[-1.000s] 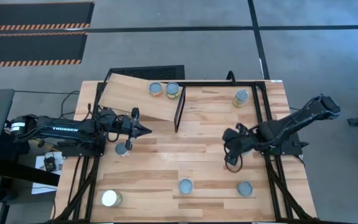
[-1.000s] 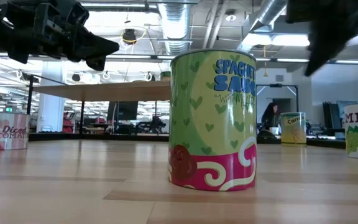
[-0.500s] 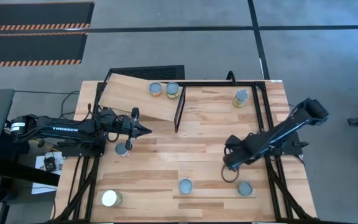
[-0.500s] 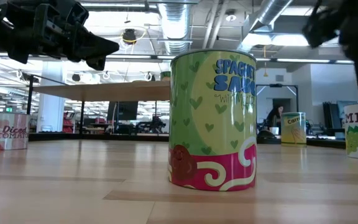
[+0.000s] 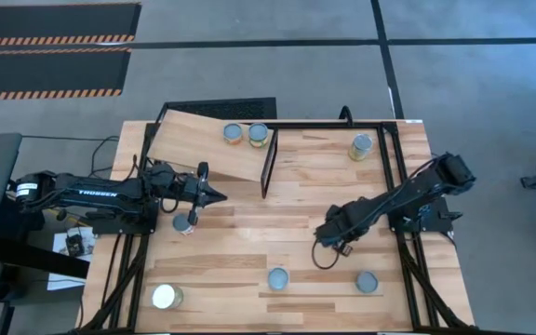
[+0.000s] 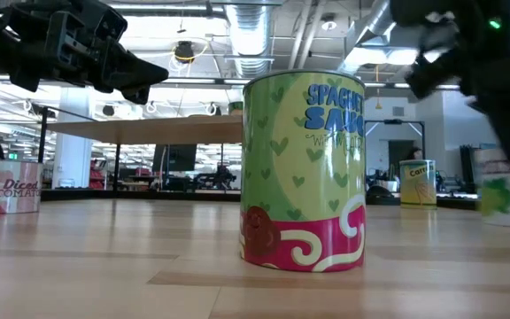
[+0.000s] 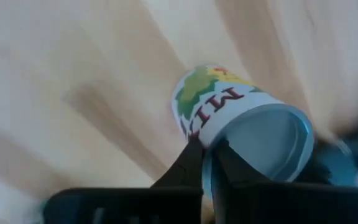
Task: Pick and place cans onto a shelf
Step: Put the canned mixed fruit on the shelf
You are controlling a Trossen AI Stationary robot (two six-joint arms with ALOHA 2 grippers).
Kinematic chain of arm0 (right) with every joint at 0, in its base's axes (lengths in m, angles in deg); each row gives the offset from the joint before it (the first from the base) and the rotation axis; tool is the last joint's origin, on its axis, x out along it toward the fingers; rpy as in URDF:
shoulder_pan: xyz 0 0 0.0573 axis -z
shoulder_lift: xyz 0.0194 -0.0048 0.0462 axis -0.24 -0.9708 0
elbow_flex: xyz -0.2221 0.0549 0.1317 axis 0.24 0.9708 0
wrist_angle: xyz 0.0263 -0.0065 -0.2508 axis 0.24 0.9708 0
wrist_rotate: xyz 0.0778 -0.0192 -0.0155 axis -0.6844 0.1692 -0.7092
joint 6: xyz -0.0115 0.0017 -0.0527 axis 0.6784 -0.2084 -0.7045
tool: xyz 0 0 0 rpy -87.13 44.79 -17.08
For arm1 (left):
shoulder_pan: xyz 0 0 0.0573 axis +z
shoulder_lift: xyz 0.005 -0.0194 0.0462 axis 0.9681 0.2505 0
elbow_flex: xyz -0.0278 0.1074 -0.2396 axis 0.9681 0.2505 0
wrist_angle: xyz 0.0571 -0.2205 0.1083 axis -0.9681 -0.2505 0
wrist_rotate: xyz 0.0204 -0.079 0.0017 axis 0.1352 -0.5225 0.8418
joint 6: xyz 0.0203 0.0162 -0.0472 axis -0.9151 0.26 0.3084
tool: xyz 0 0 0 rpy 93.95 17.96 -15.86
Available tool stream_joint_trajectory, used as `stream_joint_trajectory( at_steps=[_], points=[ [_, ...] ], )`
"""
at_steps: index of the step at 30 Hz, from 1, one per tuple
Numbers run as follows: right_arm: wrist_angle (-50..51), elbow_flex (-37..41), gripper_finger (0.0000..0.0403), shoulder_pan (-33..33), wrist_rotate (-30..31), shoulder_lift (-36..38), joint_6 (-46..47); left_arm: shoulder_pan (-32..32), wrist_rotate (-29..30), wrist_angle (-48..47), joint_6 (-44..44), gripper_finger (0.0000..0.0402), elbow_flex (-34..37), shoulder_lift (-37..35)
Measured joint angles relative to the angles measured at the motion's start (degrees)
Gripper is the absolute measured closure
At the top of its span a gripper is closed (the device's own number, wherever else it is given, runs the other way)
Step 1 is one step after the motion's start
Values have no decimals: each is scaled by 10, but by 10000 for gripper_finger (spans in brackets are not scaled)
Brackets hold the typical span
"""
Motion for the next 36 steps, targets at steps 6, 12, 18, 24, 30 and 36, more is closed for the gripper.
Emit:
stream_joint_trajectory(
  at_steps=[6, 12, 18, 24, 30, 36],
  points=[
    [-110, -78, 377, 23, 29, 2, -95, 0, 0, -1, -2, 401, 0, 0],
    [-201, -180, 392, 59, 40, -93, -257, 0, 0, 0, -1, 401, 0, 0],
    [-194, -340, 384, 81, 41, -238, -407, -1, -21, 9, 6, 401, 0, 0],
    [-149, -497, 388, 92, 49, -341, -513, -1, -22, 9, 8, 401, 0, 0],
    [-131, -572, 364, 97, 46, -394, -553, -1, -22, 7, 8, 401, 0, 0],
    [-129, -579, 330, 100, 47, -403, -556, -1, -22, 0, 7, 401, 0, 0]
  ],
)
